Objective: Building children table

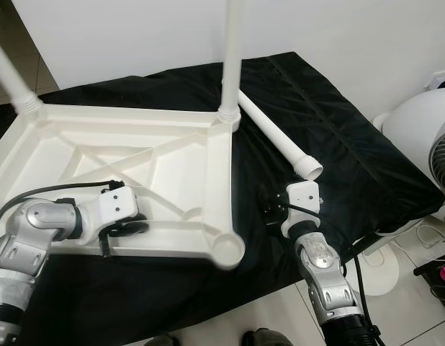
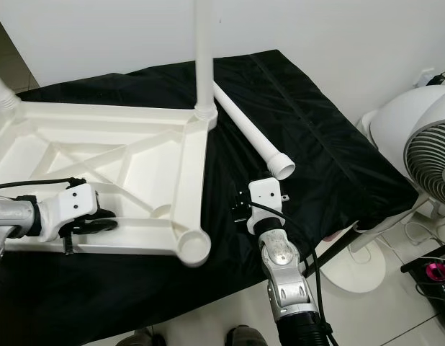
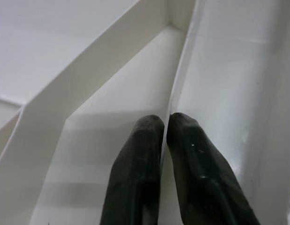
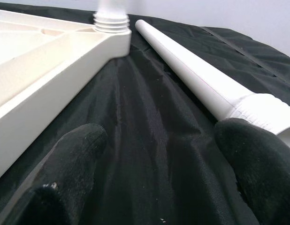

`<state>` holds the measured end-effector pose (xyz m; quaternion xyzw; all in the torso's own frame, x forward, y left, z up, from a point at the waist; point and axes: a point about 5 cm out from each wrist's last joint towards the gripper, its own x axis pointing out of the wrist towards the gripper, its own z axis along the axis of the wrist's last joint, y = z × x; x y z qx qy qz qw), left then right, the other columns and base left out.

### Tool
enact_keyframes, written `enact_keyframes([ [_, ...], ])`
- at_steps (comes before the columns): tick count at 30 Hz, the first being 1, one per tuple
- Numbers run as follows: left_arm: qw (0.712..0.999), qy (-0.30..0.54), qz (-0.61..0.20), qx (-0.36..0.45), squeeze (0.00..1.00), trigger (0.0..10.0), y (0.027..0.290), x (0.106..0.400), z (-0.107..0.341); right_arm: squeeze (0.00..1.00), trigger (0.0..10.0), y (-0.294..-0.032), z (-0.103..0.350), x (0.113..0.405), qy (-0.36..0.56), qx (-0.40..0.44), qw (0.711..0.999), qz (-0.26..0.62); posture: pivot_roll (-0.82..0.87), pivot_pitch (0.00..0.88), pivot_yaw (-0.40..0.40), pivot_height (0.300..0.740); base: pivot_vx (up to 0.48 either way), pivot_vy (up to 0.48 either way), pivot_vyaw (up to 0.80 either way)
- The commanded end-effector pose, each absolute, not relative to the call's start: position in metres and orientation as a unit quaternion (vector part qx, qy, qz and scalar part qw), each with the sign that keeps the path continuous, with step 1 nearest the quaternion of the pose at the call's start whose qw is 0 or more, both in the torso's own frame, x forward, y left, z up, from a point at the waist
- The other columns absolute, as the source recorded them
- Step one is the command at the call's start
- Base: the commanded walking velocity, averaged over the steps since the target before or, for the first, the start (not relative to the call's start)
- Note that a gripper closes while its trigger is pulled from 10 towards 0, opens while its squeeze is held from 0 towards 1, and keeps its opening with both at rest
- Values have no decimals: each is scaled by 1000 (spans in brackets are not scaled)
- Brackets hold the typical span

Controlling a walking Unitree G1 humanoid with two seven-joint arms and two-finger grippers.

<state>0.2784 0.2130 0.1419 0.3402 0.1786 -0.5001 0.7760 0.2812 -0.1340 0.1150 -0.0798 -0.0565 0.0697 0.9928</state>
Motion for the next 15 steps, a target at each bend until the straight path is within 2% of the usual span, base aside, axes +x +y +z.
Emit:
enact_keyframes([
  [1, 819, 192, -430, 329, 0, 0, 223, 280, 131, 0, 10000, -133, 111, 281, -48, -79, 993, 70, -37, 82, 38, 740, 0, 0, 0],
  [7, 820, 177, -430, 333, 0, 0, 215, 281, 131, 0, 10000, -133, 113, 283, -51, -79, 993, 70, -41, 76, 39, 740, 0, 0, 0],
  [8, 819, 165, -431, 341, 0, 10000, 210, 282, 132, 0, 10000, -133, 114, 284, -54, -79, 993, 71, -42, 75, 39, 740, 0, 0, 0],
  [12, 819, 156, -441, 332, 0, 10000, 203, 281, 133, 0, 10000, -133, 116, 284, -58, -79, 993, 71, -47, 73, 39, 740, 0, 0, 0],
  [13, 820, 154, -452, 314, 1000, 10000, 200, 280, 134, 0, 10000, -133, 116, 284, -59, -79, 993, 71, -48, 73, 38, 740, 0, 0, 0],
  [15, 822, 151, -457, 305, 1000, 10000, 198, 279, 135, 0, 10000, -133, 117, 284, -61, -79, 992, 71, -51, 73, 38, 740, 0, 0, 0],
])
